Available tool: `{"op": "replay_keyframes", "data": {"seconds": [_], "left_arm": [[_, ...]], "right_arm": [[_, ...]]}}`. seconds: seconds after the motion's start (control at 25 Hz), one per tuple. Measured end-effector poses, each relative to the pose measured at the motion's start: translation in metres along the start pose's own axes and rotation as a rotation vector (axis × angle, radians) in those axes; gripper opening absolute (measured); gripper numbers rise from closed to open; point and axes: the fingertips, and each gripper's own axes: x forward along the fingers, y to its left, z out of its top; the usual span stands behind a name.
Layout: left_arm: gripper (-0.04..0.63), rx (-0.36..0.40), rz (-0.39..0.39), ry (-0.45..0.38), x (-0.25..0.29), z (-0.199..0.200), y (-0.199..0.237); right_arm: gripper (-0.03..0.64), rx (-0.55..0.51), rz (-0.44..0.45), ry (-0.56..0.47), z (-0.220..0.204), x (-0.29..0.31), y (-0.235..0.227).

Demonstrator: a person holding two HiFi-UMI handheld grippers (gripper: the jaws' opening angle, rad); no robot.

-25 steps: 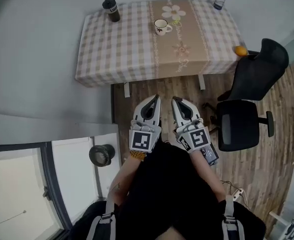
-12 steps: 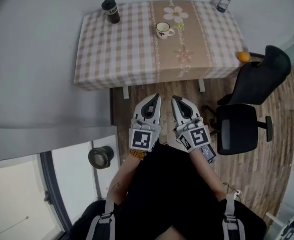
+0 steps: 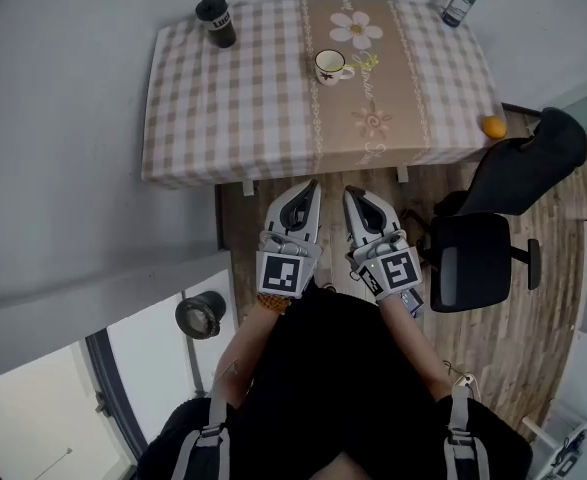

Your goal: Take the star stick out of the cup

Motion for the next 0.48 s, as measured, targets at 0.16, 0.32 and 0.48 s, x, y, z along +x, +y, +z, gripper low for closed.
{"op": "replay_keyframes", "data": {"seconds": [0.16,0.32,0.48], "left_arm": [[0.005,-0.016,-0.008,0.015,0.021,-0.001,0.017],[0.005,-0.027,-0.021,0.01,0.043,0.003,0.035],[0.005,-0.047,-0.031,0.009,0.062,0.007,0.053]], "right_arm": [[0.005,0.001,-0.014,0.003,0.005,0.026,-0.014],[0.005,-0.009,-0.033,0.001,0.014,0.048,-0.026],[0.005,-0.014,-0.049,-0.003,0.023,0.07,-0.035]]}}
